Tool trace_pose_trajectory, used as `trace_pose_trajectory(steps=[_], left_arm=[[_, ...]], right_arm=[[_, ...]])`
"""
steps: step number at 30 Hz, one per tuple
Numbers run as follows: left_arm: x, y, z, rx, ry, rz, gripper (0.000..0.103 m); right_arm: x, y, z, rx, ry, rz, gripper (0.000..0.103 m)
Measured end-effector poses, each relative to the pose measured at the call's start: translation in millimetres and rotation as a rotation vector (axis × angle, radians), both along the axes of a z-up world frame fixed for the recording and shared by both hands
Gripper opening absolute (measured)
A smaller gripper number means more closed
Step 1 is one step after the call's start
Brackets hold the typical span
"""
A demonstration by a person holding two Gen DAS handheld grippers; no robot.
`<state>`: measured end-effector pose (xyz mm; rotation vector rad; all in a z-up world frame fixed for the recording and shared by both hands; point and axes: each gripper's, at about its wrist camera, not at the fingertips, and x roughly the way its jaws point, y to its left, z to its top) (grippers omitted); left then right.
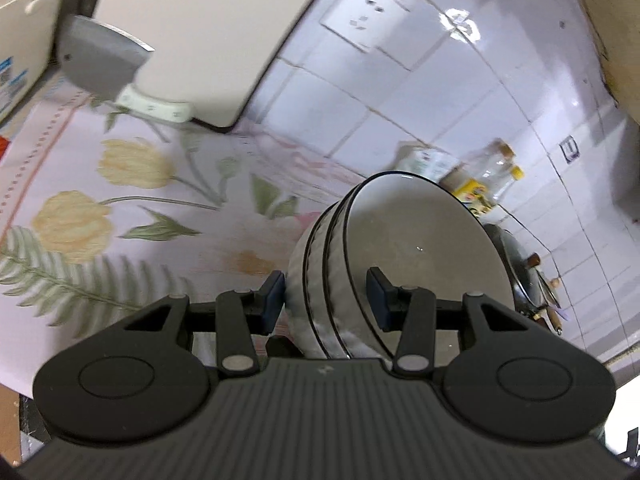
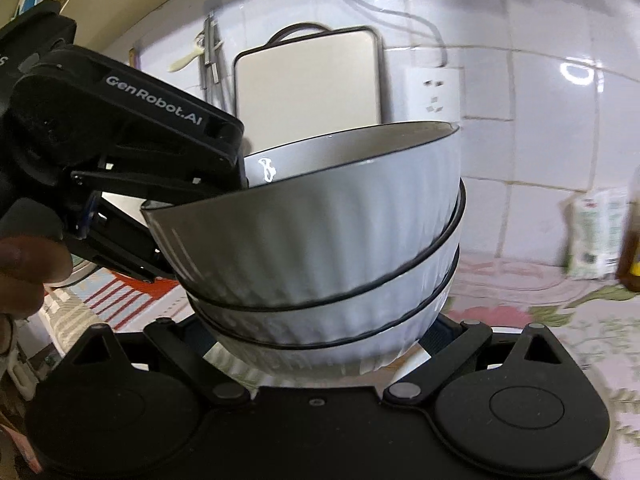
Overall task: Organize plates and bowls
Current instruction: 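Lift the bowl stack with both grippers and carry it over the plate stack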
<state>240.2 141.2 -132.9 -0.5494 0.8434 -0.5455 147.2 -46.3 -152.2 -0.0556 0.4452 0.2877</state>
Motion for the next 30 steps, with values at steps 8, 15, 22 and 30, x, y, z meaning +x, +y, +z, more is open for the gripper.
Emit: trace_pose_trajectory(steps=[8, 15, 22, 30], left_arm=[[0.5, -55.3, 9.9, -0.048, -0.014, -0.074, 0.043], [3.7, -96.2, -7.9, -0.037, 0.021, -0.113, 0.043], [15.7, -122.3, -35.9, -0.008, 0.064, -0.127, 0.043], [25.9, -131.5, -64.7, -0.002, 0.13, -0.113, 0.043]], right_arm=[[-9.7, -51.5, 11.6, -0.041, -0.02, -0.048, 0.1], [-5.1, -83.1, 5.2, -0.039, 0.016, -0.085, 0.1], [10.6, -99.1, -20.9, -0.012, 0.069, -0.092, 0.1], [19.6, -113.0, -43.0, -0.008, 0.144, -0.07, 0.1]])
